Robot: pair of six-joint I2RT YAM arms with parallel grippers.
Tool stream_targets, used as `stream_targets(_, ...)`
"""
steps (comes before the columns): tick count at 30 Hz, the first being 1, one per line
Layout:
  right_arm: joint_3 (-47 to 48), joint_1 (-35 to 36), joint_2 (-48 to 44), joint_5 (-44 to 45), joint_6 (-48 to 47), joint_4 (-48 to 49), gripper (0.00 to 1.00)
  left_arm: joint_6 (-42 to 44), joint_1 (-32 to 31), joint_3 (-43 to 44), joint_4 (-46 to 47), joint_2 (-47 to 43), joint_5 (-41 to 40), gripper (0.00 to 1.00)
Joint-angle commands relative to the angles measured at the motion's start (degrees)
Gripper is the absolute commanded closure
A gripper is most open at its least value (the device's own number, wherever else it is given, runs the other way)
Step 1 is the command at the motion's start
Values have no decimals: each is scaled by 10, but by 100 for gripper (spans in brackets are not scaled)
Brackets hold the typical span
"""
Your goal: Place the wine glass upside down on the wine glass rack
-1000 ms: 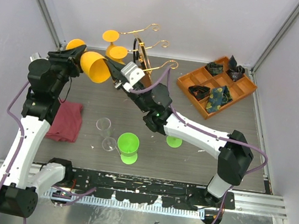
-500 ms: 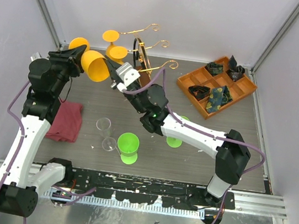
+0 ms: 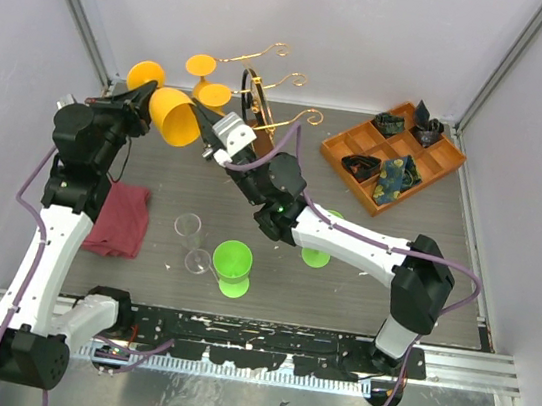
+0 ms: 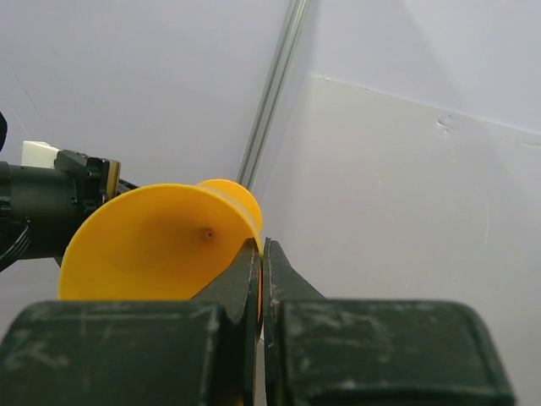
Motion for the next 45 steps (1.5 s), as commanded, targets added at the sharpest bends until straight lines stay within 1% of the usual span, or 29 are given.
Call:
stream_targets(1, 0, 8, -25, -13, 14, 24, 95, 16, -6, -7, 38, 4, 28, 100)
stream_targets(3, -7, 7, -34, -8, 11, 20, 82, 18, -5, -8, 49, 8, 27, 100)
stream_targets(4, -13, 7, -40, -5, 9, 17, 77, 19, -5, -7, 54, 9, 26, 100)
stream_targets(8, -46, 8, -73, 13, -4, 2, 62, 37, -5, 0, 90, 20, 17, 100)
stream_targets(10, -62, 8, -95, 25, -10, -9, 54, 78, -3, 15, 110, 28, 5, 100)
stream_targets(14, -86, 8, -147, 54, -18, -75, 47, 196, 14, 74, 128, 54, 8, 100)
stream_targets(18, -92, 8, -203, 125, -18, -180, 45, 334, 23, 108, 147, 67, 15, 100)
stream_targets(21, -101, 8, -242, 174, -19, -248, 43, 449, 22, 110, 159, 66, 55, 100)
stream_targets(24, -119, 8, -282, 219, -14, -290, 43, 569, 22, 85, 193, 54, 102, 100)
stream_targets(26, -131, 8, -308, 241, -5, -318, 43, 656, 22, 47, 222, 41, 120, 100)
stream_targets(27, -137, 8, -321, 250, 1, -330, 43, 696, 22, 18, 253, 35, 125, 100)
stream_targets(28, -143, 8, -333, 258, 6, -341, 43, 724, 22, -20, 304, 30, 128, 100)
stream_targets(29, -148, 8, -342, 264, 10, -350, 44, 752, 22, -74, 387, 28, 130, 100)
stream_targets(30, -153, 8, -351, 269, 13, -360, 44, 777, 22, -112, 430, 28, 135, 100)
stream_targets(31, -157, 8, -359, 276, 14, -367, 44, 794, 22, -145, 511, 36, 142, 100)
stream_targets(33, -164, 8, -369, 292, 14, -384, 45, 816, 22, -186, 583, 56, 155, 100)
stream_targets(36, -172, 8, -380, 315, 11, -394, 46, 814, 22, -213, 653, 92, 207, 100)
stream_targets(39, -180, 9, -390, 322, 12, -397, 46, 799, 22, -234, 734, 126, 226, 99)
stream_targets(42, -186, 8, -399, 328, 10, -399, 46, 795, 21, -248, 785, 157, 258, 100)
stream_targets(45, -191, 8, -403, 334, 5, -405, 48, 759, 18, -264, 842, 191, 283, 100)
